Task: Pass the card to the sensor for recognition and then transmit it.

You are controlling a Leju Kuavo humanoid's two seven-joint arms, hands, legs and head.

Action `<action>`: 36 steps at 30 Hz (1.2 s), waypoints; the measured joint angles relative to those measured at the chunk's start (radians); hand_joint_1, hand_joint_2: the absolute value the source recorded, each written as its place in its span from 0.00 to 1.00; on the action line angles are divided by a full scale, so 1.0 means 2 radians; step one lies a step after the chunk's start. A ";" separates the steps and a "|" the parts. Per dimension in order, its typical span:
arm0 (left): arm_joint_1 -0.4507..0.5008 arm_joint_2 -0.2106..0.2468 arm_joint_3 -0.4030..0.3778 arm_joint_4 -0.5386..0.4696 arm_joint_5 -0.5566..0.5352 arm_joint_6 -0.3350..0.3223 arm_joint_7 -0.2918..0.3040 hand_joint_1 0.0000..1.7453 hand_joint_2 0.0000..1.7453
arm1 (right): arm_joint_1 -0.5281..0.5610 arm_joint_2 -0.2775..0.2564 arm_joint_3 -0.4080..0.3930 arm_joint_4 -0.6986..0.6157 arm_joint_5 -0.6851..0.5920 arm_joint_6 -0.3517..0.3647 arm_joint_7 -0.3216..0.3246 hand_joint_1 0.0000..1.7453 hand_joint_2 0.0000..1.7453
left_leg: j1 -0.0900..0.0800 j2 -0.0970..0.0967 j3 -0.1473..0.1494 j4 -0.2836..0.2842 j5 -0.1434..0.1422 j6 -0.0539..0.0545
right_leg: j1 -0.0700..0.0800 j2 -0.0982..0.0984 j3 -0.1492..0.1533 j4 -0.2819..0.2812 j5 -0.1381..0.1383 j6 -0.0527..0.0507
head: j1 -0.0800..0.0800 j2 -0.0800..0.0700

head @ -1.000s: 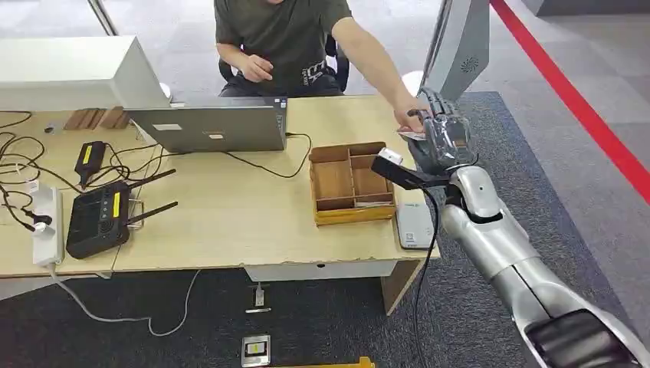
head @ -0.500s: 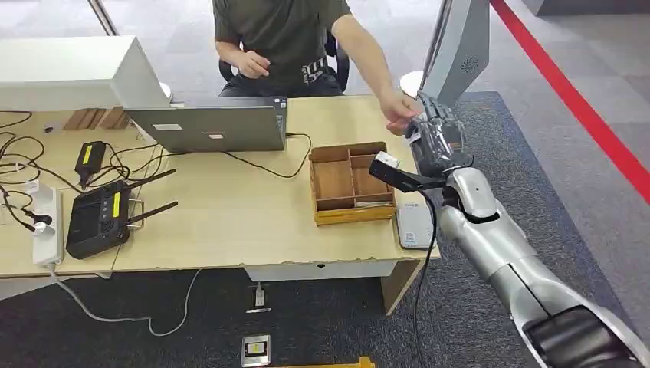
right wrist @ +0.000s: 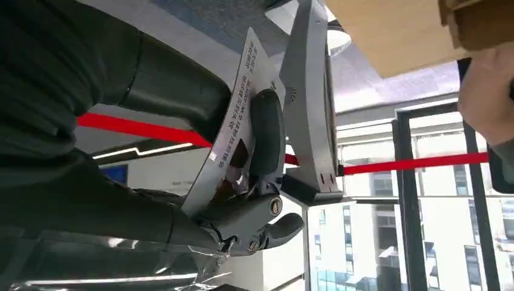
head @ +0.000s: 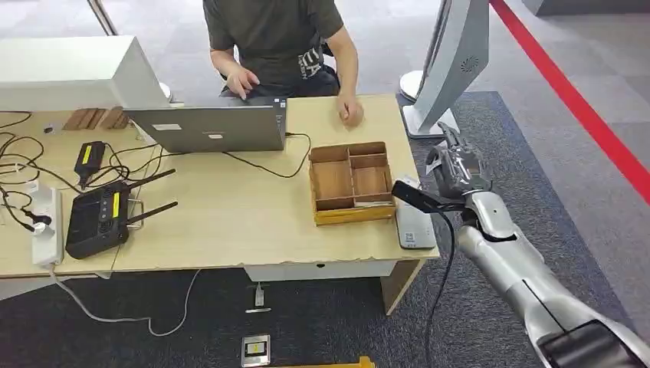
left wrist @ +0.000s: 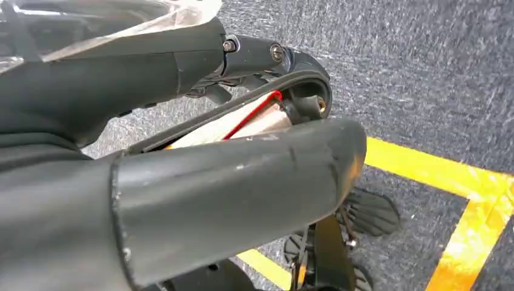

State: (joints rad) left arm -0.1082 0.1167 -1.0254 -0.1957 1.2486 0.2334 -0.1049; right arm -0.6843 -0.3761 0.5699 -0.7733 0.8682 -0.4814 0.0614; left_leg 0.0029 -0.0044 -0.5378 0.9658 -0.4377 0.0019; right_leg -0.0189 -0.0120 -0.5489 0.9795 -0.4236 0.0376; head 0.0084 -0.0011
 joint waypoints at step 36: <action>0.000 0.005 0.001 0.000 0.007 -0.001 -0.010 0.00 0.00 | 0.040 -0.002 0.041 0.034 -0.020 -0.030 -0.003 1.00 1.00 | 0.000 0.000 0.000 0.000 0.000 0.000 | 0.000 0.000 0.000 0.000 0.000 0.000 | 0.000 0.000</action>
State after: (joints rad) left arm -0.1083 0.1270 -1.0227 -0.1957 1.2627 0.2316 -0.1247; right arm -0.6050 -0.3792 0.6519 -0.7050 0.8275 -0.5413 0.0561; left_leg 0.0030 -0.0041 -0.5380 0.9658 -0.4377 0.0019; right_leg -0.0188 -0.0119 -0.5486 0.9795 -0.4236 0.0376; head 0.0084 -0.0011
